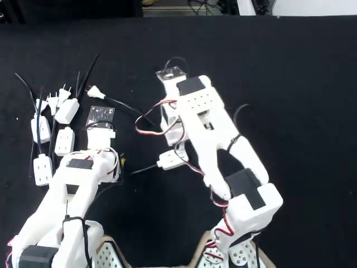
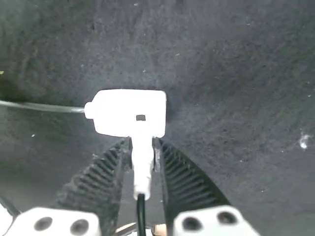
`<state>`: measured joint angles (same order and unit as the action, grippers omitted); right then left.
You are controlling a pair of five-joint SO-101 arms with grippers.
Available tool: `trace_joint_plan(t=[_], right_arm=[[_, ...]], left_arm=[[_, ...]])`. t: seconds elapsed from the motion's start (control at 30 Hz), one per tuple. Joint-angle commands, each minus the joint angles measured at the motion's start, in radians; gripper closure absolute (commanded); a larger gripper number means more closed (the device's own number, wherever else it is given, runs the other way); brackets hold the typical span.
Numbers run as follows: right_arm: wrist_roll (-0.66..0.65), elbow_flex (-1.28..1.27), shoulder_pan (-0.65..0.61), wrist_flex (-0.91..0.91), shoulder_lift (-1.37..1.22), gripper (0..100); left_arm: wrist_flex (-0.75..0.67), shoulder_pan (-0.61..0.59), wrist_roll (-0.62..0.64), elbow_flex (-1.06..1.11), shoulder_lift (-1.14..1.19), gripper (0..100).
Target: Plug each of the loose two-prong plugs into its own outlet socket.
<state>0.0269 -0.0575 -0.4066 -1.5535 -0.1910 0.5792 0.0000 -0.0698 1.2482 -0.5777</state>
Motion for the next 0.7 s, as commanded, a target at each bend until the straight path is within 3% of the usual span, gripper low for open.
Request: trace_joint_plan(t=[0.0, 0.27, 0.67], right_arm=[[0.012, 0.031, -0.054, -0.014, 0.033, 98.8], [0.005, -0.105, -0.071, 0.115, 0.035, 98.8], [0.006, -0.094, -0.032, 0.086, 0.042, 98.8]], left_arm=[[-0.009, 0.012, -0.008, -0.005, -0.018, 82], [-0.009, 0.012, -0.008, -0.005, -0.018, 82], [-0.009, 0.012, -0.008, -0.005, -0.018, 82]])
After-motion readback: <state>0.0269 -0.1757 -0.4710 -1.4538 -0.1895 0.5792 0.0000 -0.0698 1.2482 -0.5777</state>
